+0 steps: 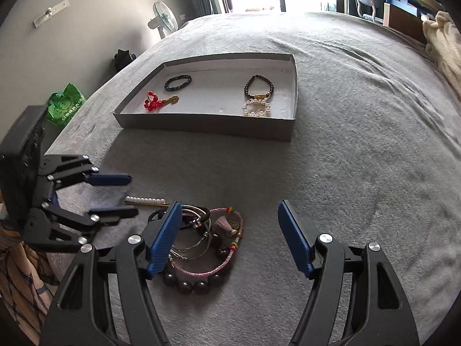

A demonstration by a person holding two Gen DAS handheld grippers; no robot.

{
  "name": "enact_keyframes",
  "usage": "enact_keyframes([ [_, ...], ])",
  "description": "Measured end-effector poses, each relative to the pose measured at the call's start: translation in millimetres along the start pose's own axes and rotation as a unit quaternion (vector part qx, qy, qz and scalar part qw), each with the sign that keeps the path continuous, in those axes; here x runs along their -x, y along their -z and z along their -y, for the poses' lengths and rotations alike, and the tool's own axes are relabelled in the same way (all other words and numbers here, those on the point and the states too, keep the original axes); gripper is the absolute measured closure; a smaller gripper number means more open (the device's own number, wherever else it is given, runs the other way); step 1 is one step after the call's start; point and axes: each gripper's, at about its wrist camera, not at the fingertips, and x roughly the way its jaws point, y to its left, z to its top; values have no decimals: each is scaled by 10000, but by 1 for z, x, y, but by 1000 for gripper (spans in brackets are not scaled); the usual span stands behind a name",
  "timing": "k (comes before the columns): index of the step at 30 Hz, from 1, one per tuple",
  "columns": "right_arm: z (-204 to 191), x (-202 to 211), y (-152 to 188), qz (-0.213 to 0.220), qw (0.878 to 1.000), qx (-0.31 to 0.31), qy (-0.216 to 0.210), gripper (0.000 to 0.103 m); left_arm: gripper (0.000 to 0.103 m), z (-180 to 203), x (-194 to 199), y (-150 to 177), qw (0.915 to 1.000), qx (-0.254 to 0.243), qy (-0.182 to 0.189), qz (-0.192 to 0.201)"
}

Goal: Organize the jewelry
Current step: 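Grasp the pearl hairpin with the left gripper while the right gripper lowers onto the bangle pile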

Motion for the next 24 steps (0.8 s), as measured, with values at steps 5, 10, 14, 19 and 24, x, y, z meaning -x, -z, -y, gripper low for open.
enact_keyframes([
  [5,-7,-2,4,-75,9999,114,-102,34,87,4,-11,1,9991,-236,-340,-10],
  [10,-19,-6,8,-127,9992,337,-190,34,93,-9,-6,0,9971,-5,-764,32],
  [14,-28,-9,14,-163,9982,530,-243,34,93,-34,4,1,9936,597,-963,13],
  [19,-38,-11,18,-208,9968,721,-290,41,93,-47,11,2,9924,956,-776,31],
  [24,-29,-18,16,-304,9981,384,-380,41,93,-44,14,1,9935,912,-674,67],
])
